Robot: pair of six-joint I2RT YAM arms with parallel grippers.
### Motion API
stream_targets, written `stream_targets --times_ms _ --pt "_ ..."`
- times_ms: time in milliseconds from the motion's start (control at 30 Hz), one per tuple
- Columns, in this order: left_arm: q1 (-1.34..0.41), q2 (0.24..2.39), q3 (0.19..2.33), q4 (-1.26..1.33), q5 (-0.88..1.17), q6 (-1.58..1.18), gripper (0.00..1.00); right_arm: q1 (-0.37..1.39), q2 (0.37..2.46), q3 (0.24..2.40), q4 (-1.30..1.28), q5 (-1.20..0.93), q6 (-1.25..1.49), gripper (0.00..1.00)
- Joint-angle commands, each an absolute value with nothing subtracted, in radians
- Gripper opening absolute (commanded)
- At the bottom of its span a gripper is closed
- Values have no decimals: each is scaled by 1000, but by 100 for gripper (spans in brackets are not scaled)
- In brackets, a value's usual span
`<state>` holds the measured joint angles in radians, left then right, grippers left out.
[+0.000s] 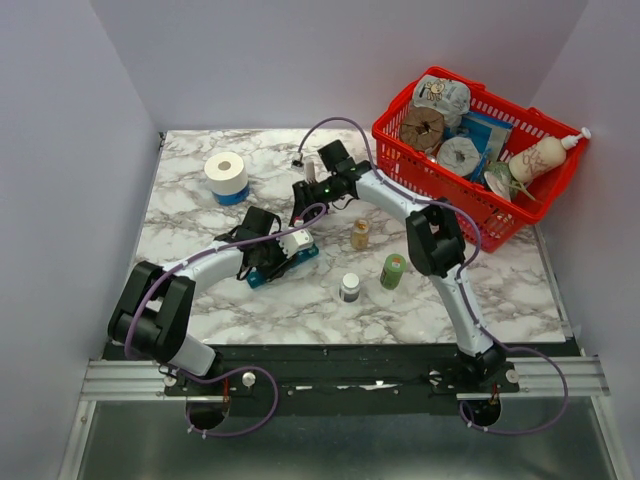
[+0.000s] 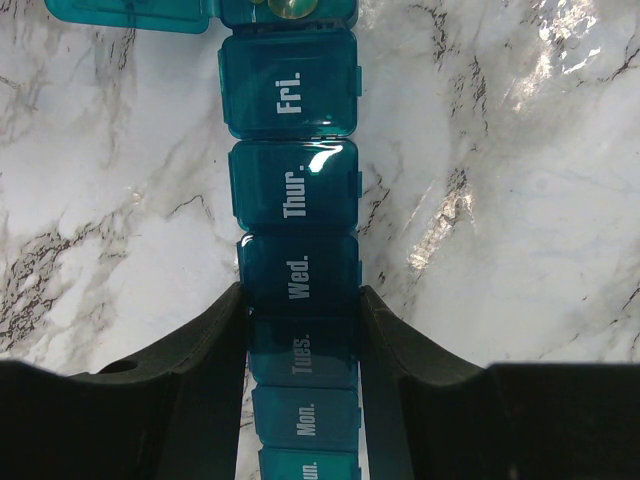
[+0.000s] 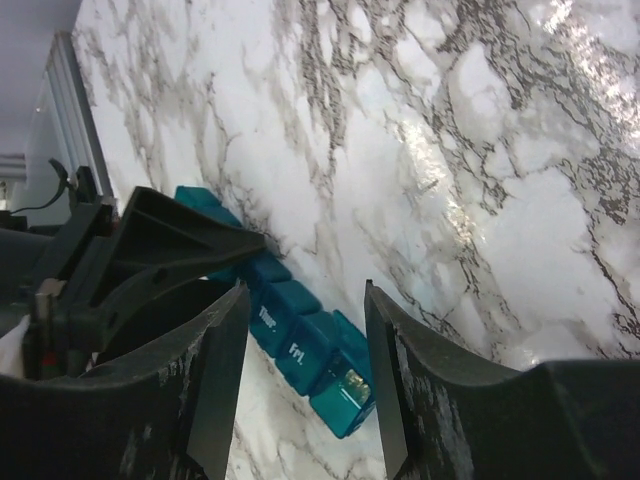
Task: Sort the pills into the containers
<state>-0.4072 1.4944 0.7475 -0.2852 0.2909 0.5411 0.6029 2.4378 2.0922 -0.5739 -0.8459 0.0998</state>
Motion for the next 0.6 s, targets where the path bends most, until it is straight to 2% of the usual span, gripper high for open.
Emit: stream_targets --times_ms 0,167,567 --pt "-408 1528 730 -322 282 542 0 600 2491 2118 -601 -807 80 58" --pt "-408 1532 733 -322 282 541 0 601 2487 2100 -611 -813 66 58" --pt "-407 1555 745 -336 267 523 0 601 2385 1985 -598 -857 41 51"
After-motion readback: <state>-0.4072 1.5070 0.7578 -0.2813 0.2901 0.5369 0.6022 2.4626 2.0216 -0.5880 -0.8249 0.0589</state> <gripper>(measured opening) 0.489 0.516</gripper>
